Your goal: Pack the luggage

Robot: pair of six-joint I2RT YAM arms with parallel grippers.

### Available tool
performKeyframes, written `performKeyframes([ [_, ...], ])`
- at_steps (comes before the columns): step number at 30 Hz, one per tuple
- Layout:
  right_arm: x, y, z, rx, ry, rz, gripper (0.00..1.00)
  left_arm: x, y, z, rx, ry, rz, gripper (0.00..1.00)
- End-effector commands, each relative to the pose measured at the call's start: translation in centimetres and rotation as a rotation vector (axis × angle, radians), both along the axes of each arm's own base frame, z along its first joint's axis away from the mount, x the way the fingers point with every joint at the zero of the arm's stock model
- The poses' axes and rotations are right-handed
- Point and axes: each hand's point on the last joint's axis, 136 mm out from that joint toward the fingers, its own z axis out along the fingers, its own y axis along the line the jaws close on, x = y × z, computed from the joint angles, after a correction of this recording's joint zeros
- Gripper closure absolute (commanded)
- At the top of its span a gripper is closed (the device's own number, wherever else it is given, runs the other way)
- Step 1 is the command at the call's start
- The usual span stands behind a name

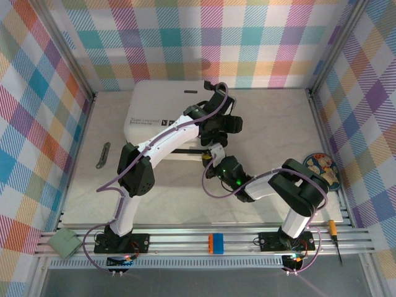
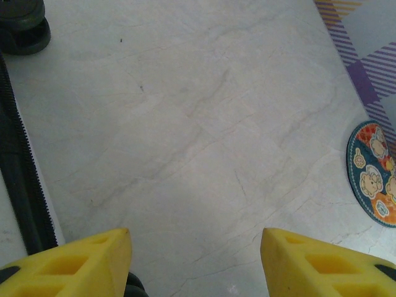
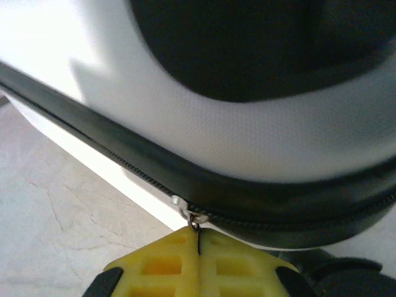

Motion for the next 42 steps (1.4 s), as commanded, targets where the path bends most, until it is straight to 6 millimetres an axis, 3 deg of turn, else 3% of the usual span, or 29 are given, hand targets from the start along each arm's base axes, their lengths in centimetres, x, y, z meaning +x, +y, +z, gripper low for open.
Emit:
performKeyframes([
  [1, 0.3, 0.5, 1.5, 0.035, -0.041, 0.004, 1.00, -0.1, 0.4, -1.3, 0.022, 0.026, 0.015, 0.43],
  [10, -1.7, -0.9, 0.2, -0.034, -0.070, 0.041, 1.00, 0.5, -2.2, 3.0, -0.114, -0.068, -0.039, 0.42],
  [15, -2.2, -1.0, -0.3, -0.031, -0.070, 0.044, 1.00, 0.5, -3.4, 3.8, -0.133, -0.089, -0.072, 0.41],
  [16, -2.4, -0.8, -0.4, -0.035, -0.067, 0.046, 1.00, 0.5, -3.7, 3.8, -0.131, -0.090, -0.077, 0.41],
  [19, -3.1, 0.0, -0.4, -0.046, -0.093, 0.074, 0.80, 0.8, -4.1, 3.6, -0.125, -0.101, -0.085, 0.41],
  [22, -3.2, 0.7, -0.2, -0.051, -0.112, 0.087, 0.68, 1.1, -4.9, 2.8, -0.125, -0.123, -0.105, 0.41],
  [26, -2.8, 1.2, 0.0, -0.031, -0.149, 0.070, 0.62, 1.5, -5.2, 1.1, -0.092, -0.131, -0.116, 0.41],
  [34, -1.7, 1.8, 0.5, -0.004, -0.187, 0.034, 0.57, 2.0, -4.0, -1.4, 0.012, -0.095, -0.065, 0.41],
  [42, -0.3, 2.7, 1.7, 0.014, -0.215, 0.002, 0.56, 1.9, -3.5, -1.7, 0.028, -0.072, -0.044, 0.41],
])
